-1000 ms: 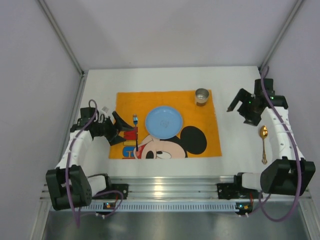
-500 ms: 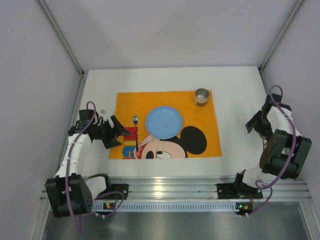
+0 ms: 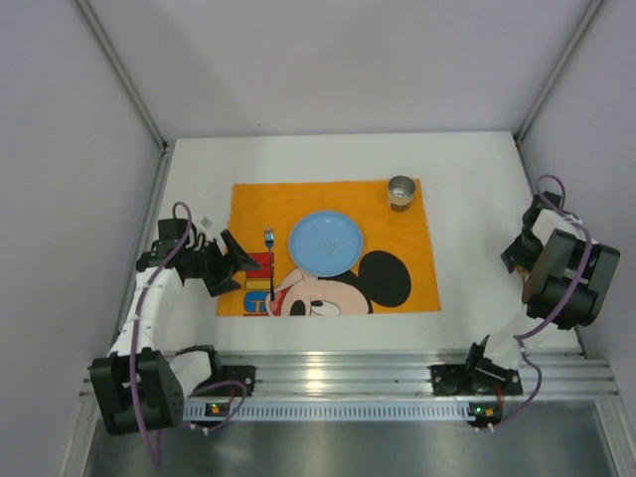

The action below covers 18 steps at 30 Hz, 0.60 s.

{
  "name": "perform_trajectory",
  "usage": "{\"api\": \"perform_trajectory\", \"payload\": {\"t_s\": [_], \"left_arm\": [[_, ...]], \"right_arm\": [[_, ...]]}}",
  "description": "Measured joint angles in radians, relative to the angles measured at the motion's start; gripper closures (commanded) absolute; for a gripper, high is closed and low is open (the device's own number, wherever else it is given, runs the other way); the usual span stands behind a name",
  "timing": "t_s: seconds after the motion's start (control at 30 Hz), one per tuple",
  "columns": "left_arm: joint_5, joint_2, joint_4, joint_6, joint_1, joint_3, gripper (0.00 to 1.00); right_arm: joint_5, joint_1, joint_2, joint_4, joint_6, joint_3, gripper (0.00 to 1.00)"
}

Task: Set the dinner table for one person

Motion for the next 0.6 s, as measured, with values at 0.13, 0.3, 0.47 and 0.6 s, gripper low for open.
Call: {"api": "perform_trajectory", "payload": {"t_s": [0.13,0.3,0.47,0.6], "left_arm": [[-0.001,-0.002,0.0,0.0,0.0,-0.003,0.14],[-0.007,-0.013,0.0,0.0,0.0,-0.003,0.14],[-0.01,-0.016,0.0,0.0,0.0,-0.003,0.14],[-0.01,-0.016,0.0,0.0,0.0,-0.003,0.14]], "right_arm": [[0.009,0.0,0.024,0.061,0.003,0.0,0.56],[0.033,0.0,0.032,0.14,-0.011,-0.018,0.76],[0.062,-0.001,0.041,0.158,-0.029,-0.019,0.8],[0.052,-0.001,0.041,0.163,-0.054,-0.018,0.8]]}}
